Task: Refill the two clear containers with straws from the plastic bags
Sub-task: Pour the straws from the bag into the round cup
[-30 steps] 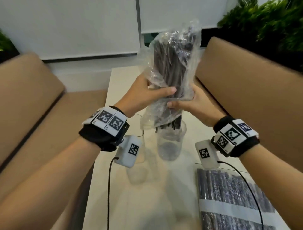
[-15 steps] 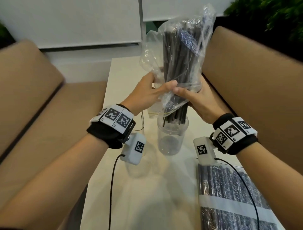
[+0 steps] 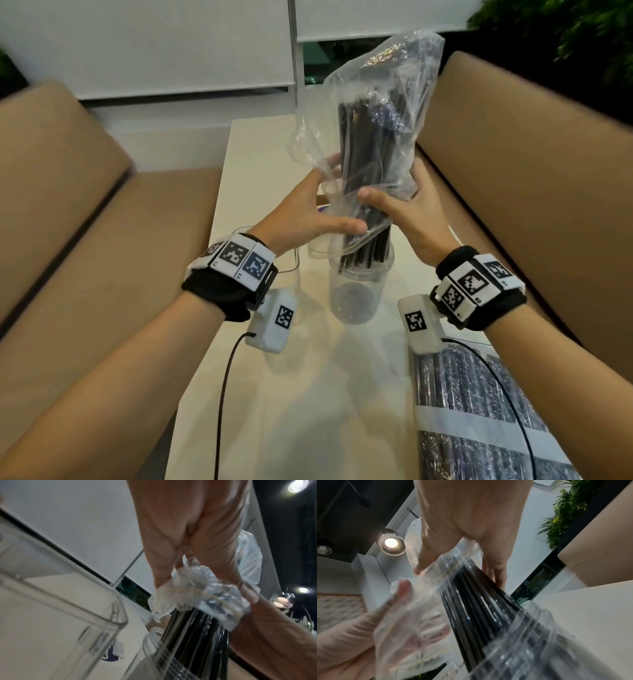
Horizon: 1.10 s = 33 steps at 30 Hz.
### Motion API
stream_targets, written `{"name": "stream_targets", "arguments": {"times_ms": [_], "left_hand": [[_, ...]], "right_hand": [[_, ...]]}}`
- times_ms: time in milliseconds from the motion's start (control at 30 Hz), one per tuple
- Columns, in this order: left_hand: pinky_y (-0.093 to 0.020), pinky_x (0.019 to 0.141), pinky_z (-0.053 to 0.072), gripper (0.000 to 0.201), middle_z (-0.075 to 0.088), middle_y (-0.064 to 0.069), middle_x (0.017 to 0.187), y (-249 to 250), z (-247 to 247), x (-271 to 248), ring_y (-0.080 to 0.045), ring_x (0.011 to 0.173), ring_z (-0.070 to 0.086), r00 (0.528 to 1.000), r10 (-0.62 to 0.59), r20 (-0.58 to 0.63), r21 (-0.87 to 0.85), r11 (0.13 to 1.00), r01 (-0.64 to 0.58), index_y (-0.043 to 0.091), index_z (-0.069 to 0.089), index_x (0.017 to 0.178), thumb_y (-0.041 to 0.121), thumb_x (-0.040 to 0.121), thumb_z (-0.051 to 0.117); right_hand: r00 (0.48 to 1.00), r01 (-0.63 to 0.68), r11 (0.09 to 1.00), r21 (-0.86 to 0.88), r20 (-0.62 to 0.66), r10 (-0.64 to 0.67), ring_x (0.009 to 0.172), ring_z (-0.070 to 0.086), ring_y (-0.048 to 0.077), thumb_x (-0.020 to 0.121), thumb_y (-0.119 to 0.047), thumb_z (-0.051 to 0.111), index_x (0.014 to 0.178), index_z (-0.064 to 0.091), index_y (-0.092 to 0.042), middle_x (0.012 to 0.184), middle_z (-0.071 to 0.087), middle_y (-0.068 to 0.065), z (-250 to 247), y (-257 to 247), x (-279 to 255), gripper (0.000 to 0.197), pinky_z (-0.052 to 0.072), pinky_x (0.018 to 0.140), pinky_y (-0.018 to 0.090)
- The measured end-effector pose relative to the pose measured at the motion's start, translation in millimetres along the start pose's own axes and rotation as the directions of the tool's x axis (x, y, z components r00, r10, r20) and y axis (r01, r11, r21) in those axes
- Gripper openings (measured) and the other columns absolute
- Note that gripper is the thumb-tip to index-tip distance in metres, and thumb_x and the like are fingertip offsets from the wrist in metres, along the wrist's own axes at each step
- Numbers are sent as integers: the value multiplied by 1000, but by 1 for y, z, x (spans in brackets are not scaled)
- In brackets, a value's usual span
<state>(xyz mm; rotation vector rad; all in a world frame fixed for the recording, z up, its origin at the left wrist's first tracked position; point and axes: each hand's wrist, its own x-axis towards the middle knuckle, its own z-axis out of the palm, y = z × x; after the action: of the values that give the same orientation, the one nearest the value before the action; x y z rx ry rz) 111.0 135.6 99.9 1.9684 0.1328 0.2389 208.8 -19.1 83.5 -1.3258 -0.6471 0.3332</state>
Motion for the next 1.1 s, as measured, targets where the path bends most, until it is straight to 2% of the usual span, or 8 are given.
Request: {"name": "stream_targets", "arguments": {"times_ms": [200, 367, 500, 633, 833, 933, 1000, 1100], "left_hand": [[-11, 97, 46, 93, 63, 7, 121, 7, 1, 0, 0, 108, 60, 986, 36, -164, -1, 999, -36, 18, 35, 144, 18, 68, 90], [-29, 87, 60, 35, 76, -3, 97, 21, 0, -3, -11, 91, 75, 968, 131, -213, -51, 988, -145, 30, 64, 98, 10, 77, 83], [-28, 76, 62, 32, 72, 3, 89, 34, -7, -3, -12, 83, 75, 956, 180, -231, -36, 981, -193, 13, 59, 104, 14, 80, 81], [-36, 78, 62, 26, 67, 9, 87, 45, -10, -6, -15, 88, 73, 934, 220, -282, 35, 975, -219, 31, 56, 92, 24, 82, 79], [-11, 60, 53, 34, 62, 8, 103, 48, -16, -15, 4, 76, 69, 940, 202, -275, 6, 978, -208, 27, 50, 101, 6, 87, 72], [-21, 70, 60, 34, 64, 9, 102, 47, -21, -17, -10, 94, 70, 933, 168, -317, -11, 984, -180, 28, 54, 97, 10, 82, 78], [-38, 85, 61, 37, 66, 11, 95, 48, -22, -20, -15, 99, 70, 918, 144, -370, 9, 988, -151, 34, 55, 90, 21, 75, 85], [-36, 84, 59, 36, 67, 8, 89, 52, -20, -24, -17, 89, 71, 901, 159, -404, 98, 987, -130, 35, 54, 88, 35, 72, 86]], "right_hand": [[997, -24, 999, -36, 66, 26, 96, 73, 31, 80, -15, 76, 119, 44, -11, 111, 69, 13, 3, -16, -1, 50, 59, 82, 50], [995, 17, 988, -150, 103, -1, 105, 70, 28, 76, -26, 79, 122, 55, -10, 116, 71, 11, 2, -27, -2, 55, 56, 90, 53], [997, 74, 980, -184, 48, -66, 104, 71, 24, 79, -26, 77, 110, 61, -21, 114, 72, 6, -3, -38, -2, 35, 57, 90, 50], [996, 89, 981, -174, 6, -89, 103, 72, 25, 82, -39, 72, 108, 61, -23, 114, 72, 8, -1, -46, -3, 32, 57, 88, 52], [995, 77, 925, -373, -28, -94, 96, 72, 9, 82, -54, 66, 106, 66, -27, 102, 76, -4, 1, -52, -7, 37, 58, 88, 36], [991, 111, 856, -505, -7, -132, 85, 69, -2, 85, -50, 66, 104, 71, -28, 94, 75, -13, -2, -64, -10, 29, 52, 68, 17], [989, 132, 825, -550, 18, -146, 81, 70, 5, 85, -48, 67, 103, 72, -32, 94, 75, -13, -5, -71, -10, 25, 55, 57, 24], [988, 151, 833, -532, 48, -148, 82, 73, 8, 86, -40, 69, 99, 70, -34, 94, 77, -5, -5, -76, -8, 14, 61, 60, 35]]}}
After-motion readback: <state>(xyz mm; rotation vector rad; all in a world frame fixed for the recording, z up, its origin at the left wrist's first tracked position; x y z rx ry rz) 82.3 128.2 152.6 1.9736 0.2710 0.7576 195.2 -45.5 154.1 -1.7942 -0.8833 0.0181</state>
